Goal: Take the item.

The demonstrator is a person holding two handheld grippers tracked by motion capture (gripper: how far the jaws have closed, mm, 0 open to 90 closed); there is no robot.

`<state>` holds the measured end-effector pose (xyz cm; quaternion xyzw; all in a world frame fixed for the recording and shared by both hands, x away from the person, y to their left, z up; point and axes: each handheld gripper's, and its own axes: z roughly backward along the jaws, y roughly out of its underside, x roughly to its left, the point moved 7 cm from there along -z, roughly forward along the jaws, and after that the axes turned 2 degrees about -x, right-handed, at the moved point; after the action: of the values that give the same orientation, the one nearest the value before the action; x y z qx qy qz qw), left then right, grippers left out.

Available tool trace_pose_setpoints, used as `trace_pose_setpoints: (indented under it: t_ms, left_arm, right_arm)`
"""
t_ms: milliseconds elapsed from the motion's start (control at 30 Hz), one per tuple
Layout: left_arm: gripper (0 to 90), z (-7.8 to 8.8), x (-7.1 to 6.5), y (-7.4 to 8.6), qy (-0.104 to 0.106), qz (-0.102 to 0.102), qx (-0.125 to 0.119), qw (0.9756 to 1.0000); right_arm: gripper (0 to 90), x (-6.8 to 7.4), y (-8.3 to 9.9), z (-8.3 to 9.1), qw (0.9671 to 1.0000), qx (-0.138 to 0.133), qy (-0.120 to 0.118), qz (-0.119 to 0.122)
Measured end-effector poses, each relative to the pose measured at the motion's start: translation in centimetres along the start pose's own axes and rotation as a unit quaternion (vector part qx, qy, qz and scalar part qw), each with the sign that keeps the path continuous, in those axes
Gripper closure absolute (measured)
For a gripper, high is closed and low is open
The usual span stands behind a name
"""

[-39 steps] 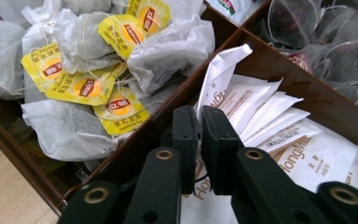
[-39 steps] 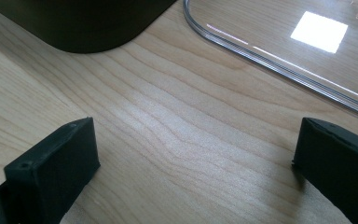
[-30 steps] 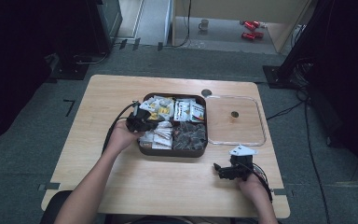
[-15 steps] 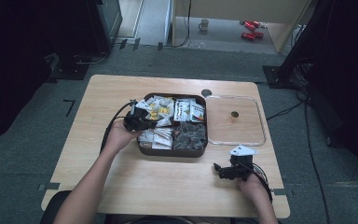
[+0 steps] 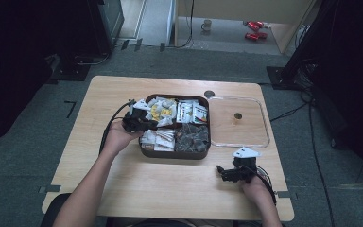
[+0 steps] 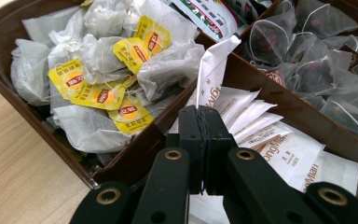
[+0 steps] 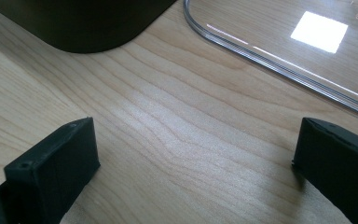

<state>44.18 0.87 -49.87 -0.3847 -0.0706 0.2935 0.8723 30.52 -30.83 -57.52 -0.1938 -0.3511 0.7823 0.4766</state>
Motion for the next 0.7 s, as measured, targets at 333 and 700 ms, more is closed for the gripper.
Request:
trace_pose_setpoints:
  t_ms: [333, 700]
  left_arm:
    - [89.6, 1.1, 0.1, 0.0, 0.000, 0.003, -0.009, 1.0000]
    - [89.6, 2.9, 0.6, 0.0, -0.006, 0.016, -0.026, 0.9995]
  right_arm:
    - [0.0, 0.0, 0.0, 0.0, 1.0000, 0.000, 0.000, 0.000]
    - [0.0, 0.0, 0.0, 0.0, 1.0000, 0.000, 0.000, 0.000]
